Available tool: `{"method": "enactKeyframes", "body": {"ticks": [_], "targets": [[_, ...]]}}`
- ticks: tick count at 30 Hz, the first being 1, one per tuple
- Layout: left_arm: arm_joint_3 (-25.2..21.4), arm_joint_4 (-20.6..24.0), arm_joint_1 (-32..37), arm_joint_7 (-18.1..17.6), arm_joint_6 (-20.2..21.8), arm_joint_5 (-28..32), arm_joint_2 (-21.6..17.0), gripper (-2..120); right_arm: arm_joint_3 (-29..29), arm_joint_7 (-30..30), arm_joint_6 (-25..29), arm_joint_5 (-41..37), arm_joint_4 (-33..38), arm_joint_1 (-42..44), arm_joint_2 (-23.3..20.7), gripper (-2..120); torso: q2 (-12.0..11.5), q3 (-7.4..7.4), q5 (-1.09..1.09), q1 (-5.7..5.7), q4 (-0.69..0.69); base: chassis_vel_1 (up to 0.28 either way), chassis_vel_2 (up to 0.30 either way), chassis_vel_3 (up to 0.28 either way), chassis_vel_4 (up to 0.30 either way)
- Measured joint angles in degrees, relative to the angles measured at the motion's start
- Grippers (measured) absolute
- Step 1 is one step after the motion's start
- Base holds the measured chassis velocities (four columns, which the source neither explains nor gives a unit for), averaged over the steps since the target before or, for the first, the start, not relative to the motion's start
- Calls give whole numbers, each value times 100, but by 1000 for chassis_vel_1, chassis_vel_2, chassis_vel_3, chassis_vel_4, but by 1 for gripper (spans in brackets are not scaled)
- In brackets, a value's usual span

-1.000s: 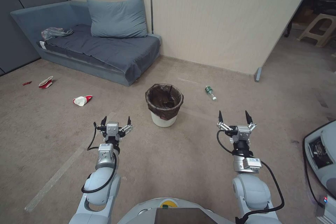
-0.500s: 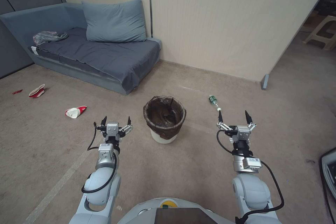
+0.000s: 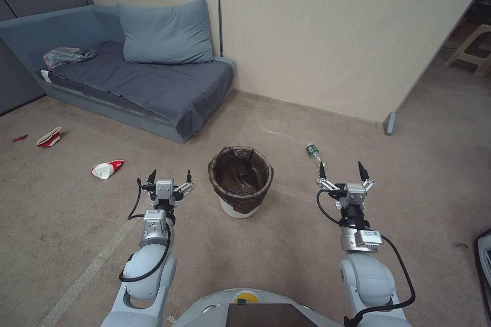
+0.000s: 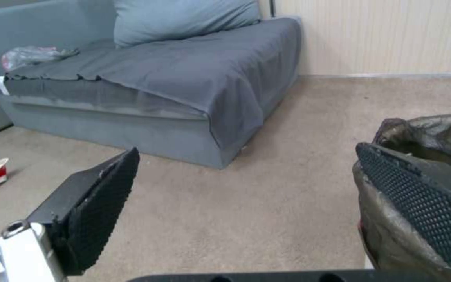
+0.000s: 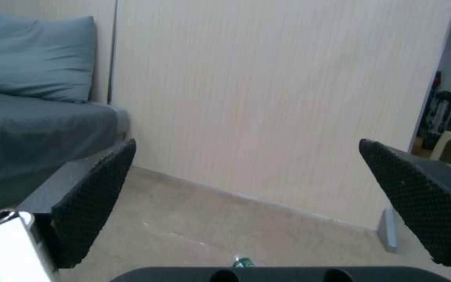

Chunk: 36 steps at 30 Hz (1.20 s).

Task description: Pick up the trash bin, then pick up the garbage from the floor and place it into the trash bin.

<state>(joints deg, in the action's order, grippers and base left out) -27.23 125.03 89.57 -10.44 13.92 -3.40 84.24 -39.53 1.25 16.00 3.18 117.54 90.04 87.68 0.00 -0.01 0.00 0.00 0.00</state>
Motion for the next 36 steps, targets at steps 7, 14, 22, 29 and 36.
{"method": "enactKeyframes", "body": {"ticks": [7, 14, 22, 29, 36], "targets": [[0, 0, -2, 0, 0, 0, 0, 100, 0, 1, 0, 0, 1, -1, 0, 100, 0, 0, 0, 0, 0, 0, 0, 0, 0], [0, 0, -1, 0, 0, 0, 0, 100, 0, 1, -1, 0, 1, -1, 0, 100, 0, 0, 0, 0, 0, 0, 0, 0, 0], [0, 0, -1, 0, 0, 0, 0, 100, 0, 1, -1, 0, 2, -1, 0, 100, 0, 0, 0, 0, 0, 0, 0, 0, 0], [0, 0, -2, 0, 0, 0, 0, 100, 0, 1, -1, 0, 1, -1, 0, 100, 0, 1, 0, 0, 0, 0, 0, 0, 0], [0, 0, -2, 0, 0, 0, 0, 100, 0, 1, -1, 0, 1, -1, 0, 100, 0, 1, 0, 0, 0, 0, 0, 0, 0]]}}
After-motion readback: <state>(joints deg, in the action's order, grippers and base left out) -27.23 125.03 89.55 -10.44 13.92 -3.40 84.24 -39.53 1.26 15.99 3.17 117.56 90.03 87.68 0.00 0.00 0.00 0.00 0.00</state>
